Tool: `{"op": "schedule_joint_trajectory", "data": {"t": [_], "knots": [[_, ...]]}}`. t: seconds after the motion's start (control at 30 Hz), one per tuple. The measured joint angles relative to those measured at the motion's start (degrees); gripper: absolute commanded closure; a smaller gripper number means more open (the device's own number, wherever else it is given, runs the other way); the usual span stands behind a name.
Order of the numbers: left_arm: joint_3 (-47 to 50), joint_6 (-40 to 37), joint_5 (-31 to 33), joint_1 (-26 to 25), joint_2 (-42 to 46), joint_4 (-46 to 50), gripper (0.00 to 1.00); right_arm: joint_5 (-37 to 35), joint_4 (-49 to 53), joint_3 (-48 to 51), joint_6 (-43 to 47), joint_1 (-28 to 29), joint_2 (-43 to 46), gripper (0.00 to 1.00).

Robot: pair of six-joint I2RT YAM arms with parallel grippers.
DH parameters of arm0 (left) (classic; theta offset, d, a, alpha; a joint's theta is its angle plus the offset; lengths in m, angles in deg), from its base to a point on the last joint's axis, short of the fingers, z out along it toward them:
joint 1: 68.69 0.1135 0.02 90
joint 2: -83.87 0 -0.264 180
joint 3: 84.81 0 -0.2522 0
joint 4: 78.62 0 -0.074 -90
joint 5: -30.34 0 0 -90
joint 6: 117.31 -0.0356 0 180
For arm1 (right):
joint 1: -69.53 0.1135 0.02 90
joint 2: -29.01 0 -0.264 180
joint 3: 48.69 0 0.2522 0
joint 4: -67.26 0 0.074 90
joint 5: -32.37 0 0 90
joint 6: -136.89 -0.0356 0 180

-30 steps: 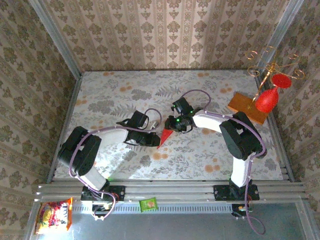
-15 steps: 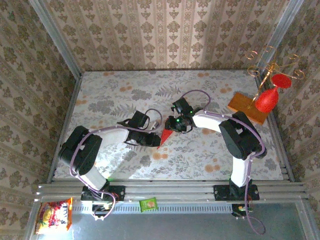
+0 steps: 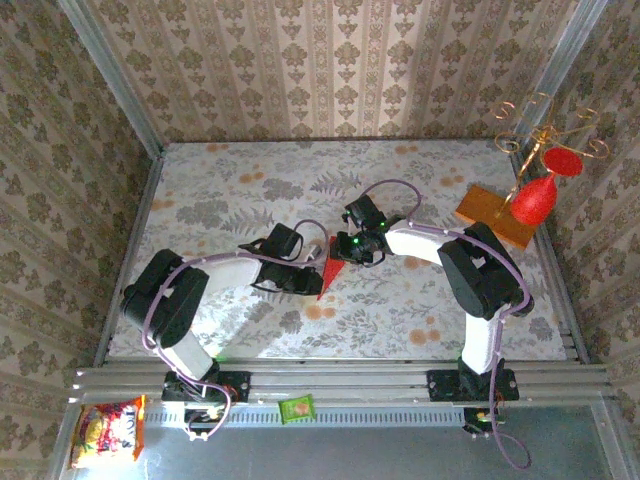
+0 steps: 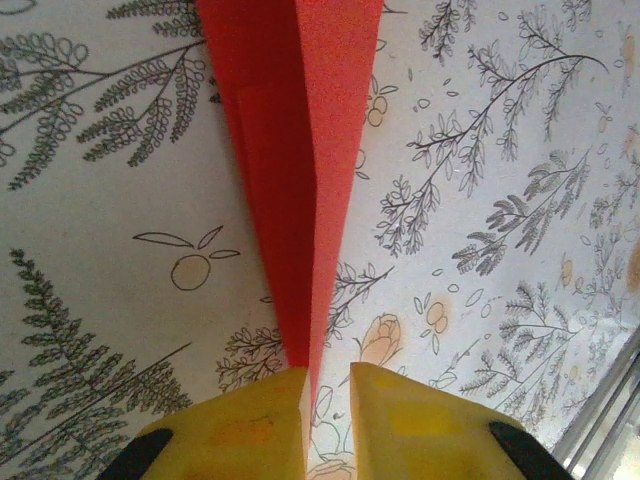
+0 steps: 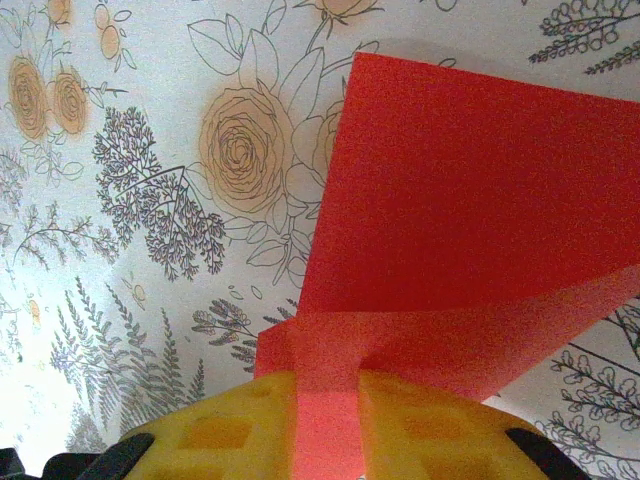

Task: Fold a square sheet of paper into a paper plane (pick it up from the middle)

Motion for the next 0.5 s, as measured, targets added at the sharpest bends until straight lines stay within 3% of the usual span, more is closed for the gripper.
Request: {"op": "schedule_joint_trajectory", "data": {"t": [0.27,0.5], "knots": [[-0.09,0.00,-0.02,0.00,-0.15,0.00,0.85,0.20,0.00,0.00,0.00,0.00,0.00,0.76],[-0.09,0.00,0.13,-0.07,-0.17,0.02,0.78,0.22,0.00,0.00,0.00,0.00,0.00,0.76]]}}
